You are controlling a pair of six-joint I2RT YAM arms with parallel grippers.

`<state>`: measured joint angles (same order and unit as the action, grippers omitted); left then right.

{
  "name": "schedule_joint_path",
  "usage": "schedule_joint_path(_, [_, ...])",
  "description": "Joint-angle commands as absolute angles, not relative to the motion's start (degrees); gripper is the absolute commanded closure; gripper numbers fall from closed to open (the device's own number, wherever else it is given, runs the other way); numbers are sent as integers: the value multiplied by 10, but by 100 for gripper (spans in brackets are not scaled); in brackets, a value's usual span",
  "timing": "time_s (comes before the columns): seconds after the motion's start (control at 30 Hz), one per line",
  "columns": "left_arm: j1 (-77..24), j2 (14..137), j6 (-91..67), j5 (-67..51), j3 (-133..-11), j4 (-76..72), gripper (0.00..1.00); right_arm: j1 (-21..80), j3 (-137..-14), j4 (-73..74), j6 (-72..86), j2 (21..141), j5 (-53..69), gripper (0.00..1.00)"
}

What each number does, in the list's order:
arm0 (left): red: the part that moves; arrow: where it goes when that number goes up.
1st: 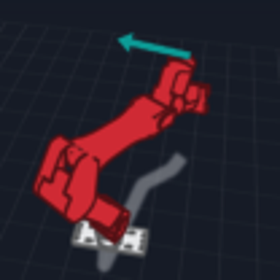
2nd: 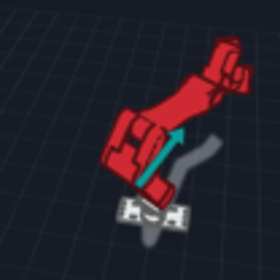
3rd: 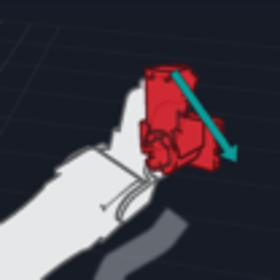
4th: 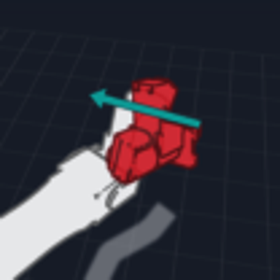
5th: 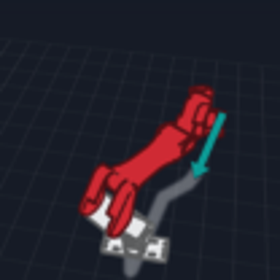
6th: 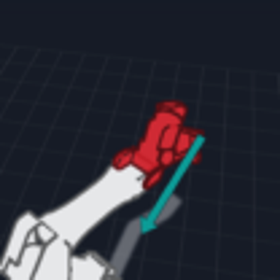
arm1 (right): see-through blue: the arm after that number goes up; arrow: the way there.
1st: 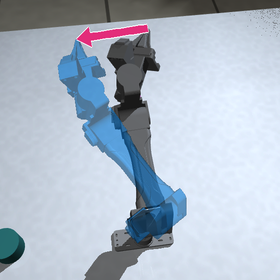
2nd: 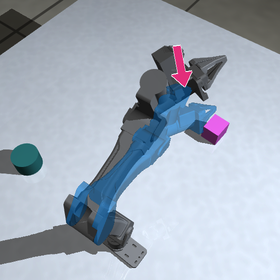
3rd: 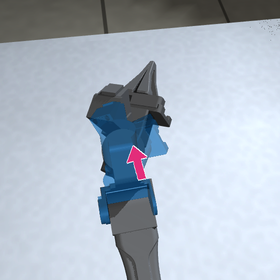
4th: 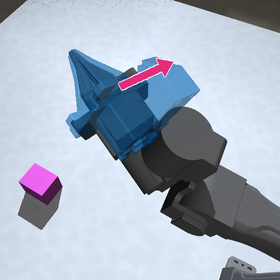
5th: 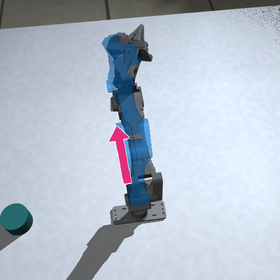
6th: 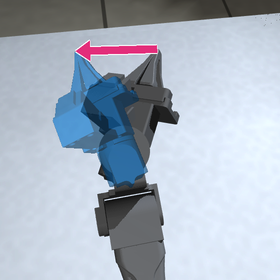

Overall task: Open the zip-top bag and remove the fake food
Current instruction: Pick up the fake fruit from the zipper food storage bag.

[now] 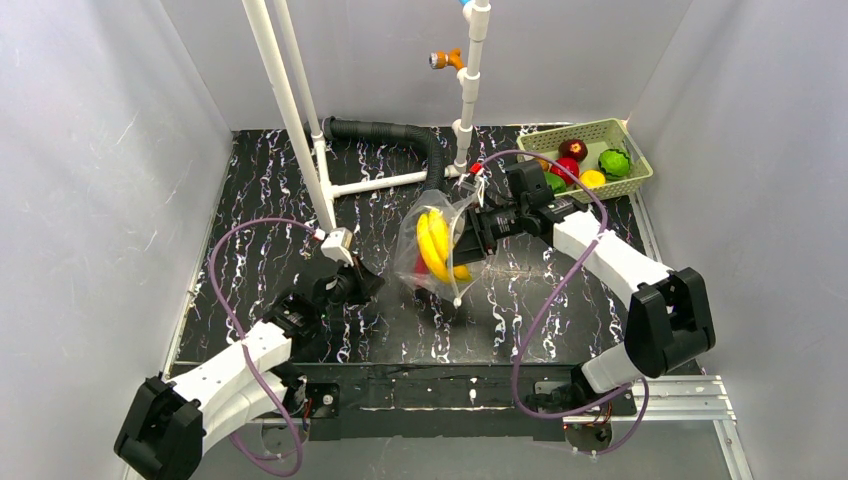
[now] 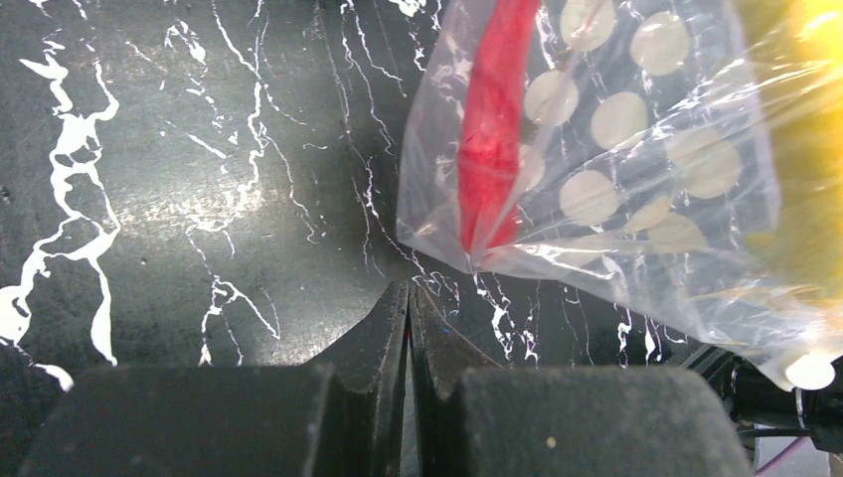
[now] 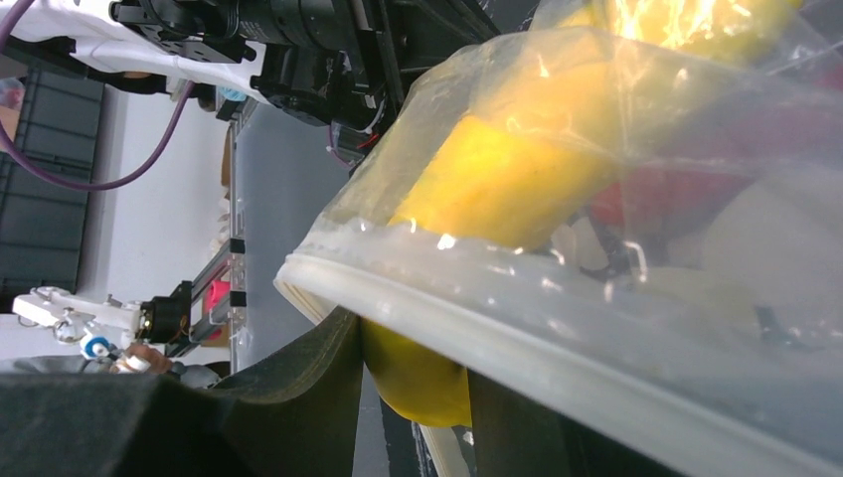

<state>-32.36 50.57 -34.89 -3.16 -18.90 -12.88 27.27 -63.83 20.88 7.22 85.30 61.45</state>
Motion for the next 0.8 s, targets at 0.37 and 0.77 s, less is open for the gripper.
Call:
schedule_joint_path(0.37, [-381, 498, -328, -211, -210, -267, 45, 271, -575, 74, 196, 845, 570, 99])
schedule_joint_path(0.77, [-621, 566, -132, 69, -202, -275, 23, 246, -547, 6, 299, 845, 574, 99])
